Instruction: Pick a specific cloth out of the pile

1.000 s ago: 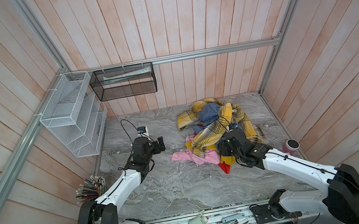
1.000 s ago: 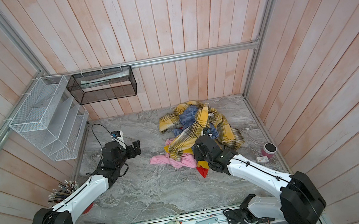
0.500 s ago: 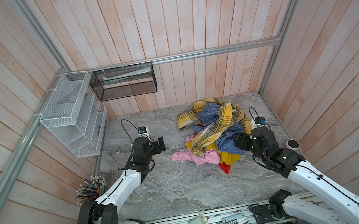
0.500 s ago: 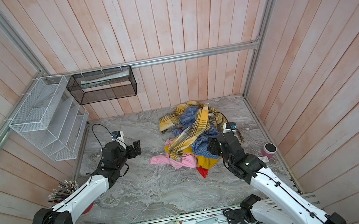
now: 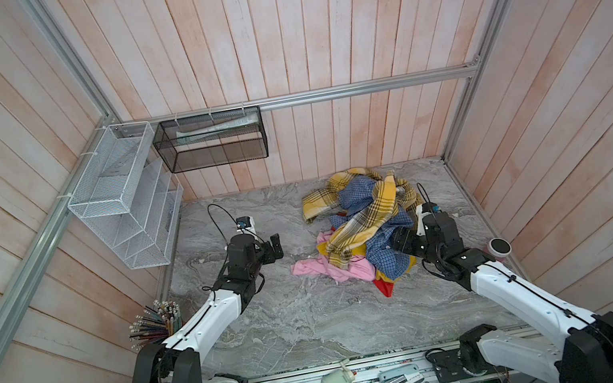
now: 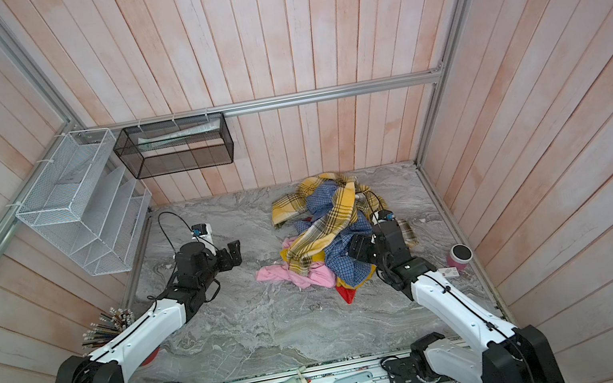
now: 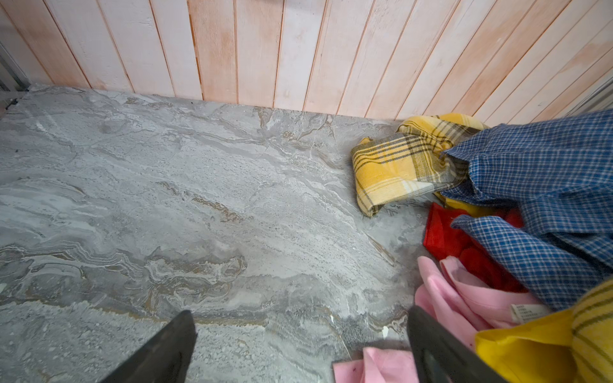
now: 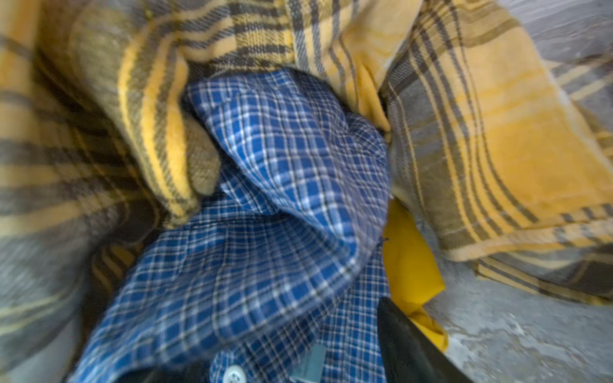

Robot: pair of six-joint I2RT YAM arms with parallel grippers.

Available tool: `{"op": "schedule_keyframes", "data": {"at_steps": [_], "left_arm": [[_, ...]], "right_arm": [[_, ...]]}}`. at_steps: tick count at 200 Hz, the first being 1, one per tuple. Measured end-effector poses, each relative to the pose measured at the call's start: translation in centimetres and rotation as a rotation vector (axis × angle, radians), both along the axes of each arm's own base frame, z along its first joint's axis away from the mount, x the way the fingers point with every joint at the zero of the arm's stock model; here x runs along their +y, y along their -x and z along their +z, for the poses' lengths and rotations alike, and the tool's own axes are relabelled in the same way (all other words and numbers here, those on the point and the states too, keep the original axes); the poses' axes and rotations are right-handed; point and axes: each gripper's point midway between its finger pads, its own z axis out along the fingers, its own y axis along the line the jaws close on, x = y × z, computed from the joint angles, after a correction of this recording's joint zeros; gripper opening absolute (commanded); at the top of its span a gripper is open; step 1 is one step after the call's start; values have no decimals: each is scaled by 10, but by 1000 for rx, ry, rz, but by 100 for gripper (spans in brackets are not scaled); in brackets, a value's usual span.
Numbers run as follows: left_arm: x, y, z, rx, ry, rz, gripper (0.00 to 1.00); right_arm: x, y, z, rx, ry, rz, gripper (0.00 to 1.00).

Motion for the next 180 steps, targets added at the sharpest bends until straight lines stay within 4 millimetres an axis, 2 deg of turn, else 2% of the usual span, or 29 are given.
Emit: {"op": "schedule_keyframes", "data": {"at_steps": [49,78,101,128,160,180], "left_arm": [[3,2,8,-18,-3,15,100],[3,3,8,-18,-3,15,100],[3,3,8,-18,-3,14,100],[3,2,8,-18,-3,14,100],[3,3,8,-18,-4,15,100],[3,3,8,-18,-5,15,100]], "right_arm": [[0,6,17,-53,-32,7,73],[-13,16,31,-80,-29,-26,74],[-27,16,34,-85,-30,-62,78],[-34,9,30,-73,-56,-72,78],[-19,-3,14,-26,-103,-23,77],[-14,-9,1,10,-122,-11,70]]}}
